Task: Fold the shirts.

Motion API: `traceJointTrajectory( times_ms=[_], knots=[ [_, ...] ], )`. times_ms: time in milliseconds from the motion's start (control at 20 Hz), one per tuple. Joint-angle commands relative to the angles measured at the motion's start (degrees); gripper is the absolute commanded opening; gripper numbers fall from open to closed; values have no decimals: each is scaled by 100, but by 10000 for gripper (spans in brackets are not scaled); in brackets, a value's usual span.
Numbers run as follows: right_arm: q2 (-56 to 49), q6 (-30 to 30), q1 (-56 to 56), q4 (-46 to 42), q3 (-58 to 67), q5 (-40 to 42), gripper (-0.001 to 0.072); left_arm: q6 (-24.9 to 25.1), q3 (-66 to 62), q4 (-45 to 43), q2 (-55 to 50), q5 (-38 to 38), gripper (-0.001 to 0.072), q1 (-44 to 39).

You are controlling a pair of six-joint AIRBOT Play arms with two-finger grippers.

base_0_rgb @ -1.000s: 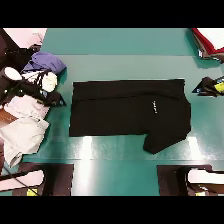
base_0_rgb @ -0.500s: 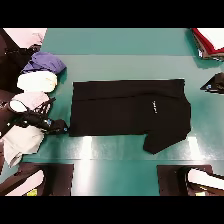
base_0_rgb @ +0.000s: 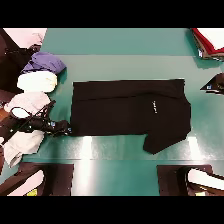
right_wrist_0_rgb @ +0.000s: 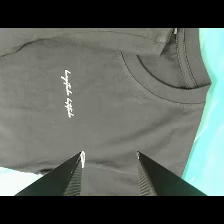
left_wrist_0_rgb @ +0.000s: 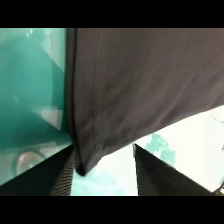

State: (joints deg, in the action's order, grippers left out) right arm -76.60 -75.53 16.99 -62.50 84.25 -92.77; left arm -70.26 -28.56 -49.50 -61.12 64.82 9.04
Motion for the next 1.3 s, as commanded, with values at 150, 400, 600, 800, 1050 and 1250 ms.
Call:
traceJointTrajectory(
  times_ms=[150, 400, 600, 800, 1050, 1250],
  knots=[
    [151, -52, 33, -20, -452, 24, 391, 328, 22, 304, 0, -98, 53, 0],
    [811, -48, 802, -214, -2326, 345, 392, 472, -369, 363, 2, -55, 23, 0],
    [1099, 79, 1725, -649, -3860, 468, 393, 470, -968, 343, 2, -26, 23, 0],
    [1097, 216, 1799, -581, -4760, 857, 391, 470, -1080, 348, 11, -9, 24, 0],
    [1097, 247, 1014, -177, -5031, 1499, 388, 470, -1080, 348, 11, 59, 24, 0],
    [1097, 258, 632, -205, -5029, 1585, 181, 470, -1080, 343, 11, 72, 24, 0]
  ],
)
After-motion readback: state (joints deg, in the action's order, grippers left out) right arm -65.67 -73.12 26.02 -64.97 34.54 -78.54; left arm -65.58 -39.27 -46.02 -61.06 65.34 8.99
